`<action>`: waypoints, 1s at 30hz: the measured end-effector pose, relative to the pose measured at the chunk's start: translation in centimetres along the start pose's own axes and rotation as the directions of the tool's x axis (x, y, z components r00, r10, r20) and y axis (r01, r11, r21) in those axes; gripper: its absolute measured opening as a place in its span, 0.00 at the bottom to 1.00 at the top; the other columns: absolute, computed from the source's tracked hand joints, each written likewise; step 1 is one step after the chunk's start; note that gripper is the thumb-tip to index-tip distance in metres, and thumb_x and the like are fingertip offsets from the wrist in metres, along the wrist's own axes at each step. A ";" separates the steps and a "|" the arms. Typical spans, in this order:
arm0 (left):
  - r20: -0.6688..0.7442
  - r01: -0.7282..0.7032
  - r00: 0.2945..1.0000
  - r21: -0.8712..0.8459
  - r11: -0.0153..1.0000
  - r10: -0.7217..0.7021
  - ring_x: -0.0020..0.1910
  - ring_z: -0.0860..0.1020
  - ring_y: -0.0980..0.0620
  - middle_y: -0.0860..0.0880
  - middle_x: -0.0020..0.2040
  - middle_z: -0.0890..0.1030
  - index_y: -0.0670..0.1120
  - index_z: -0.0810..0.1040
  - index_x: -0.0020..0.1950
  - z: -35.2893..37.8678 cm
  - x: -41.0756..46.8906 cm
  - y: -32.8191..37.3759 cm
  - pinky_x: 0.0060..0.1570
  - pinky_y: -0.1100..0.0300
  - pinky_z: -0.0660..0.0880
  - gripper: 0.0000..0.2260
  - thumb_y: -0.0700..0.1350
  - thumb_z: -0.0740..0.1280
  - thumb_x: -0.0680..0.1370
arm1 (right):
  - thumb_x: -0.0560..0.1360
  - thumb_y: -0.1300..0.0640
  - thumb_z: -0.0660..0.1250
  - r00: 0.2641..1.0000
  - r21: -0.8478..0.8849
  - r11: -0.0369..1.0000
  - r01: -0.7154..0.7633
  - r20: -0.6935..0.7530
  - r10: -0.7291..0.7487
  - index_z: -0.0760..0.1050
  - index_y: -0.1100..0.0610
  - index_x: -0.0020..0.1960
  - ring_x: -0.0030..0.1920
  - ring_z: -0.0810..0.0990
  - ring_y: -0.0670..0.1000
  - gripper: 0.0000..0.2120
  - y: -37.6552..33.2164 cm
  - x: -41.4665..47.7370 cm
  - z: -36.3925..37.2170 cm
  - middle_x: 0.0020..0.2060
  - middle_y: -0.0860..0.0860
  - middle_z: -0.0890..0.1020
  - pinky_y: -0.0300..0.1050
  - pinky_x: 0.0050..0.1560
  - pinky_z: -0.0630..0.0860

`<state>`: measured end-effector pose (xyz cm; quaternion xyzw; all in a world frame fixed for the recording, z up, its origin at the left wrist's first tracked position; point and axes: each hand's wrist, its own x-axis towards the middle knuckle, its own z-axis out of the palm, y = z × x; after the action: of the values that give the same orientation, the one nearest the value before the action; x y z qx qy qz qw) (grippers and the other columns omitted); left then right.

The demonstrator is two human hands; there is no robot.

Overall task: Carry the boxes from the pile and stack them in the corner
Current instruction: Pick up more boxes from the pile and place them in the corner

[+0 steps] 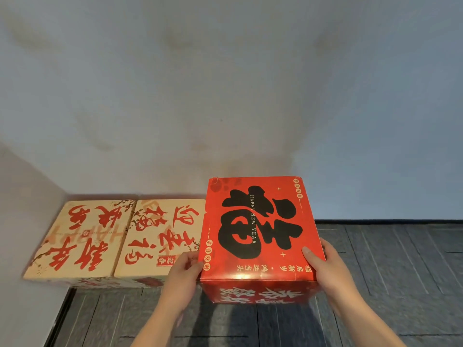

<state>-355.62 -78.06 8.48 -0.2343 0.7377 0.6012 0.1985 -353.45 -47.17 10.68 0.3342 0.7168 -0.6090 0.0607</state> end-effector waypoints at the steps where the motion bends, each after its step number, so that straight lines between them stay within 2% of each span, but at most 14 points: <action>1: 0.003 -0.011 1.000 0.034 0.999 0.011 0.52 0.85 0.47 0.50 0.50 0.87 0.49 0.81 0.57 0.3 1.3 -1.0 0.59 0.42 0.79 0.07 0.45 0.64 0.83 | 0.83 0.54 0.69 1.000 0.001 1.000 0.001 0.004 -0.001 0.72 0.46 0.67 0.53 0.85 0.52 0.14 1.2 1.3 0.4 0.54 0.47 0.85 0.53 0.51 0.80; 5: 0.015 -0.068 0.998 0.127 0.990 0.067 0.53 0.84 0.50 0.52 0.53 0.86 0.52 0.83 0.58 1.7 6.2 -4.5 0.59 0.44 0.79 0.09 0.47 0.64 0.83 | 0.83 0.51 0.68 1.000 -0.053 0.999 0.005 0.020 -0.004 0.73 0.50 0.72 0.53 0.86 0.53 0.18 5.7 6.3 2.4 0.55 0.49 0.86 0.55 0.54 0.81; 8: -0.003 -0.069 0.998 0.157 0.985 0.070 0.50 0.85 0.49 0.51 0.50 0.87 0.49 0.84 0.57 2.7 8.8 -6.2 0.57 0.44 0.80 0.10 0.44 0.63 0.84 | 0.83 0.51 0.68 0.998 -0.029 1.000 -0.004 0.059 0.006 0.72 0.53 0.73 0.53 0.86 0.53 0.20 8.5 9.6 3.6 0.56 0.50 0.86 0.52 0.49 0.81; 11: -0.041 -0.074 0.996 0.198 0.977 0.084 0.48 0.85 0.48 0.51 0.47 0.88 0.49 0.85 0.54 3.2 10.7 -7.8 0.54 0.45 0.81 0.10 0.43 0.64 0.83 | 0.83 0.51 0.68 0.996 0.000 1.000 -0.002 0.087 0.002 0.71 0.51 0.72 0.53 0.86 0.52 0.19 10.4 11.5 5.1 0.56 0.50 0.85 0.47 0.45 0.79; 14: -0.078 -0.096 0.990 0.277 0.956 0.122 0.46 0.84 0.50 0.52 0.47 0.87 0.48 0.85 0.55 3.5 12.1 -8.7 0.47 0.53 0.79 0.10 0.43 0.64 0.83 | 0.83 0.51 0.68 0.995 0.010 1.000 -0.012 0.101 0.011 0.72 0.49 0.70 0.53 0.86 0.52 0.16 12.3 13.2 6.3 0.56 0.50 0.86 0.47 0.47 0.80; 17: -0.090 -0.108 0.986 0.311 0.944 0.142 0.44 0.84 0.48 0.50 0.45 0.87 0.47 0.86 0.52 3.6 12.9 -9.5 0.47 0.51 0.79 0.09 0.42 0.65 0.83 | 0.83 0.51 0.67 0.994 0.013 1.000 -0.007 0.106 0.006 0.71 0.47 0.68 0.53 0.85 0.50 0.14 13.7 14.2 7.2 0.55 0.48 0.85 0.47 0.47 0.79; 20: -0.095 -0.114 0.984 0.327 0.938 0.153 0.45 0.84 0.47 0.49 0.46 0.87 0.45 0.85 0.53 3.8 13.5 -10.1 0.48 0.50 0.79 0.09 0.41 0.64 0.83 | 0.83 0.50 0.68 0.994 -0.004 1.000 0.002 0.109 -0.001 0.71 0.49 0.71 0.54 0.84 0.51 0.18 14.6 15.2 7.8 0.57 0.49 0.84 0.52 0.53 0.80; 22: -0.131 -0.099 0.981 0.317 0.943 0.147 0.44 0.82 0.49 0.49 0.48 0.85 0.44 0.81 0.55 4.0 13.7 -10.3 0.43 0.53 0.77 0.07 0.40 0.64 0.82 | 0.83 0.50 0.68 0.994 -0.012 1.000 0.003 0.111 -0.001 0.70 0.51 0.74 0.55 0.84 0.52 0.21 15.2 15.9 8.2 0.58 0.49 0.84 0.55 0.58 0.80; 24: -0.190 -0.069 0.973 0.297 0.952 0.130 0.43 0.79 0.50 0.48 0.49 0.82 0.43 0.77 0.58 4.0 13.8 -10.5 0.40 0.56 0.74 0.06 0.39 0.64 0.82 | 0.83 0.50 0.68 0.993 -0.001 1.000 0.006 0.117 -0.006 0.69 0.51 0.75 0.55 0.84 0.51 0.22 15.4 16.2 8.5 0.57 0.48 0.83 0.55 0.56 0.80; 26: -0.191 -0.069 0.973 0.307 0.949 0.132 0.45 0.80 0.48 0.46 0.50 0.82 0.43 0.79 0.55 3.9 13.9 -10.7 0.41 0.55 0.75 0.06 0.38 0.64 0.81 | 0.84 0.50 0.67 0.993 0.008 1.000 0.010 0.118 -0.011 0.69 0.51 0.74 0.54 0.83 0.51 0.21 15.5 16.3 8.7 0.57 0.48 0.82 0.52 0.52 0.80; 30: -0.184 -0.075 0.973 0.320 0.944 0.140 0.46 0.82 0.46 0.46 0.49 0.85 0.44 0.83 0.52 4.0 14.2 -10.8 0.44 0.52 0.77 0.08 0.38 0.63 0.81 | 0.84 0.49 0.67 0.992 -0.014 1.000 0.008 0.123 -0.006 0.67 0.51 0.77 0.56 0.84 0.53 0.24 15.6 17.0 8.8 0.59 0.49 0.83 0.61 0.62 0.80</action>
<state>-360.80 -77.50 -9.00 -0.2197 0.8515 0.4601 0.1228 -360.67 -47.75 -12.93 0.2931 0.7171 -0.6235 0.1051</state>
